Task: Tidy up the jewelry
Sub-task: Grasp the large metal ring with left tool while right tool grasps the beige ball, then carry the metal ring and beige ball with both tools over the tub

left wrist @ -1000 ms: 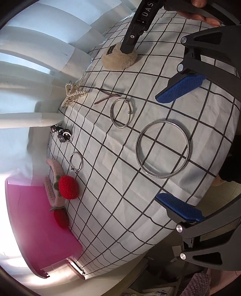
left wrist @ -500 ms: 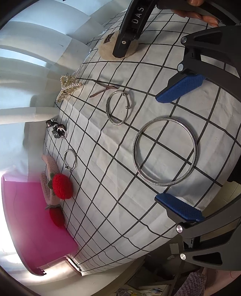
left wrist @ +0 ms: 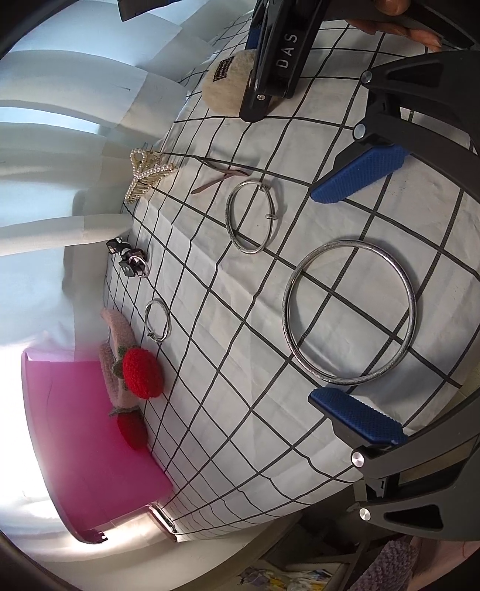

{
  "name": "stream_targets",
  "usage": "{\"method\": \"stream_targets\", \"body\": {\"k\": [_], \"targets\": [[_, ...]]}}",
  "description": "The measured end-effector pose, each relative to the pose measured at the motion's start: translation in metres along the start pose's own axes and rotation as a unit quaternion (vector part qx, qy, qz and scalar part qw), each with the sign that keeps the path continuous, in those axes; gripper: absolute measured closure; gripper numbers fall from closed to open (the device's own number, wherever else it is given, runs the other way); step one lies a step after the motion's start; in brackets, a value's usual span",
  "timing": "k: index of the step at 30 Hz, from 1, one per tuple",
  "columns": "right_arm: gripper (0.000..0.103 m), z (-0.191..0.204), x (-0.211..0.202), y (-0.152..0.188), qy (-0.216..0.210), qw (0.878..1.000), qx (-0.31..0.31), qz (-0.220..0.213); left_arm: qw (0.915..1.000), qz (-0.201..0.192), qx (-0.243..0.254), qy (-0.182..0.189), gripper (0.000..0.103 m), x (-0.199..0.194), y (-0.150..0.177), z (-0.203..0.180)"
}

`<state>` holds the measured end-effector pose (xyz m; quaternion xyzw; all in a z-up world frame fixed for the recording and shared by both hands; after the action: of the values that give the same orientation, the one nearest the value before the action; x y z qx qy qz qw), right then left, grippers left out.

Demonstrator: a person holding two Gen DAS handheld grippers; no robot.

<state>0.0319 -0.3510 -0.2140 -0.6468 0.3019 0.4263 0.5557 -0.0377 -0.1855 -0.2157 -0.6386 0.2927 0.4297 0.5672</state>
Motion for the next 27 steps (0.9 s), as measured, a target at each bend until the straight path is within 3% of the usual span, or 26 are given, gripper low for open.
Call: {"method": "stream_targets", "body": {"k": [6, 10, 14, 27], "targets": [[0.026, 0.002, -0.001, 0.000, -0.003, 1.000, -0.009, -0.011, 0.9999, -0.009, 0.005, 0.002, 0.014, -0.004, 0.006, -0.001], [0.042, 0.004, -0.005, 0.002, -0.014, 1.000, -0.019, -0.018, 0.9998, -0.017, 0.004, 0.001, 0.031, -0.009, 0.009, -0.001], [0.048, 0.005, -0.007, 0.004, -0.027, 0.999, -0.021, -0.024, 0.9998, -0.018, 0.007, 0.005, 0.031, -0.011, 0.009, 0.000], [0.049, 0.003, -0.022, 0.007, -0.056, 0.997, -0.025, -0.042, 0.9992, -0.036, 0.000, 0.017, 0.032, -0.028, 0.000, 0.010]]}}
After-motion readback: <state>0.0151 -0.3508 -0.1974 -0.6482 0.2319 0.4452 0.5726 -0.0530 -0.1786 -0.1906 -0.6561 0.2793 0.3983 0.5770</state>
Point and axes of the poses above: each gripper's, at about its wrist camera, not at the fingertips, and x roughly the way its jaws point, z to its left, y to its underside, the point moved 4 cm from there along x, roughly the way its jaws point, and after that the axes turned 11 degrees about z, right-handed, at the moved point
